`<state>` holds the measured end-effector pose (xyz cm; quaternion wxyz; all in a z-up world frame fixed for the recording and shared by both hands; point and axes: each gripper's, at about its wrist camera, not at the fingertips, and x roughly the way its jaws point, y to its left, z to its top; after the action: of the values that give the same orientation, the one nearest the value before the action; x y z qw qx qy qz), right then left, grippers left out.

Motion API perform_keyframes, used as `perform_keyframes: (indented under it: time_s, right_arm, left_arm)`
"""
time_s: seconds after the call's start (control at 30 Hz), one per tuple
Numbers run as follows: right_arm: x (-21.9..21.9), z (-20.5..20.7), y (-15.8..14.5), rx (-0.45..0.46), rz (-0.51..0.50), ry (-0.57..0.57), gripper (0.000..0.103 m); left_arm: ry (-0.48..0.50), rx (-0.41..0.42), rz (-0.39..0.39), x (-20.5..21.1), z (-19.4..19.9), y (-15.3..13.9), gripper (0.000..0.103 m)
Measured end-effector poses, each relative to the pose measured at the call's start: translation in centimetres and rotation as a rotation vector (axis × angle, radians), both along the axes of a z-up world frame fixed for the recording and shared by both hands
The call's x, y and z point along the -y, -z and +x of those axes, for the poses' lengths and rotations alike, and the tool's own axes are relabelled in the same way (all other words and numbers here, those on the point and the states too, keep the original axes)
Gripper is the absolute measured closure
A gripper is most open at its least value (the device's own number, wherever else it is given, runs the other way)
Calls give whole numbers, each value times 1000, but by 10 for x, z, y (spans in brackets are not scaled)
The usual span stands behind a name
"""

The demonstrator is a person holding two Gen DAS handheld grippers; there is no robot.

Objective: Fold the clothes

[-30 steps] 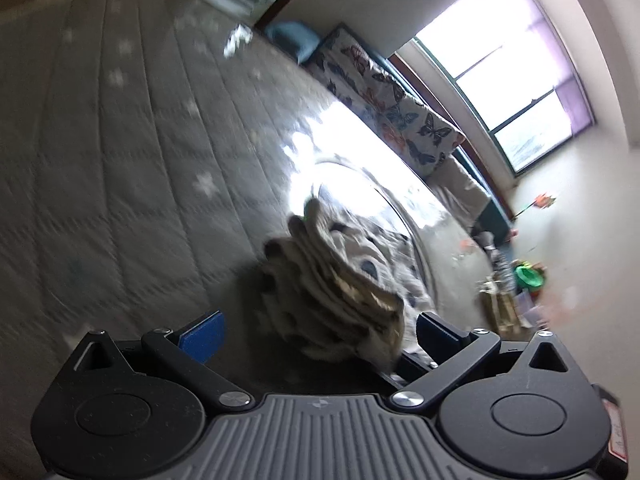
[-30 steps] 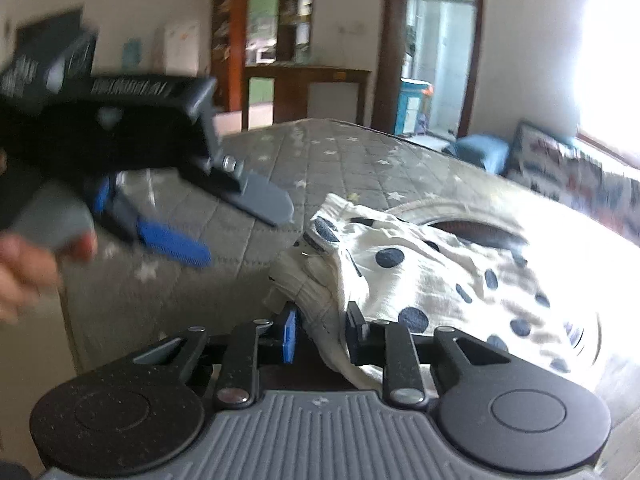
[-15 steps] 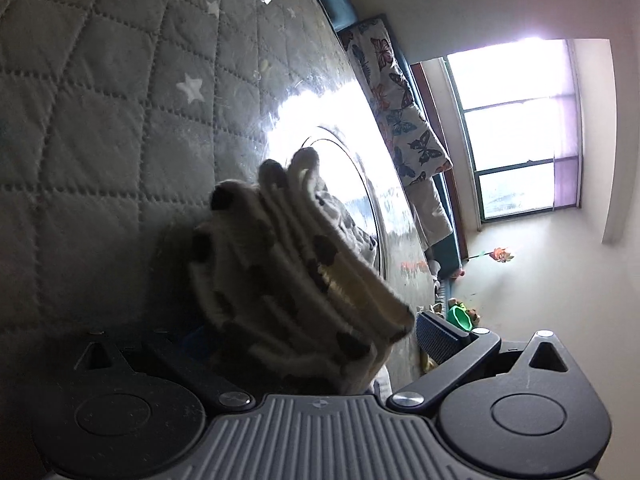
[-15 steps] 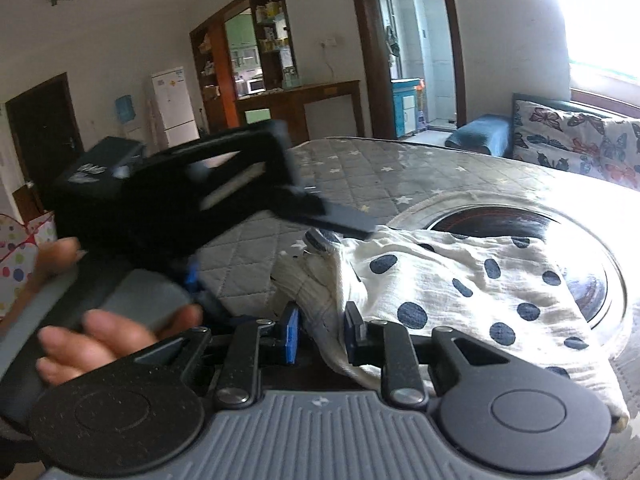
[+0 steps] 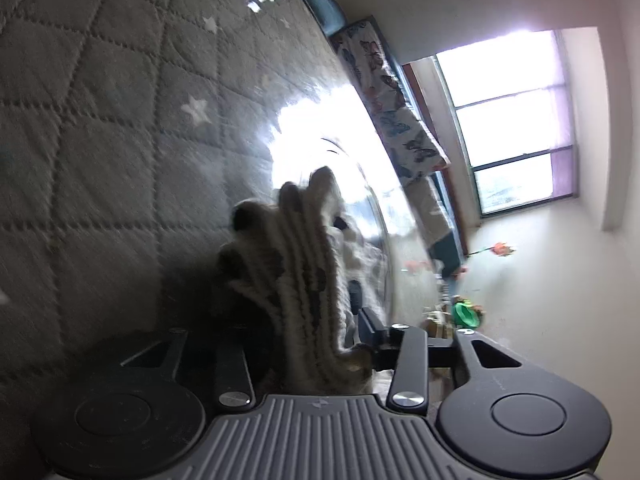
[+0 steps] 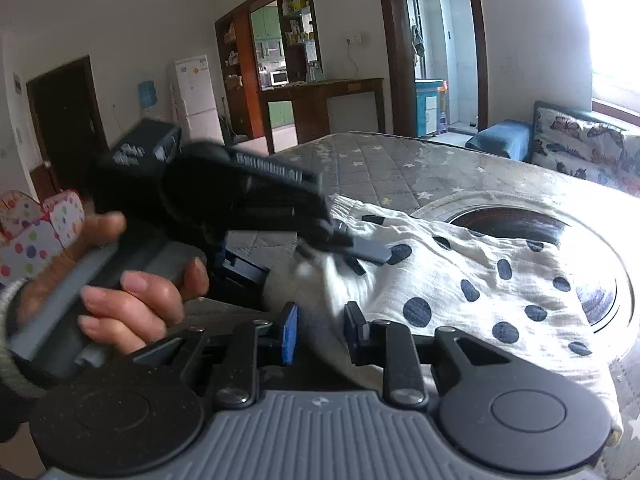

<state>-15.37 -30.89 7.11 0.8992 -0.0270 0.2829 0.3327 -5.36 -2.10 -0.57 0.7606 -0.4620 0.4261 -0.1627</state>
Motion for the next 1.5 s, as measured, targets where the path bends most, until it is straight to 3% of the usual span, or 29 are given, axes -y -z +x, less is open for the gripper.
perform_keyframes:
  time_s: [0.17, 0.3, 0.43, 0.53, 0.77, 0.93, 1.17, 1.5]
  right_arm:
    - [21, 24, -15, 26, -4, 114, 78]
    - [59, 57, -9, 9, -51, 303, 70]
    - [96, 85, 4, -51, -35, 454, 68]
    - [109, 110, 17, -103, 3, 483, 64]
    - [107, 121, 43, -156, 42, 482, 65]
    - [101, 109, 50, -145, 69, 465, 95]
    - [125, 69, 25, -37, 58, 536, 98]
    - [208, 23, -8, 50, -85, 773, 98]
  left_arm:
    - [20, 9, 55, 2, 5, 4, 68]
    - [51, 49, 148, 10, 4, -6, 68]
    - [87, 94, 256, 18, 1, -16, 68]
    - [107, 117, 317, 28, 0, -23, 68]
    - [138, 146, 390, 43, -1, -32, 68]
    - [158, 163, 463, 57, 2, -37, 68]
    - [223, 203, 435, 88, 9, -54, 70]
    - [448, 266, 372, 211, 39, -62, 70]
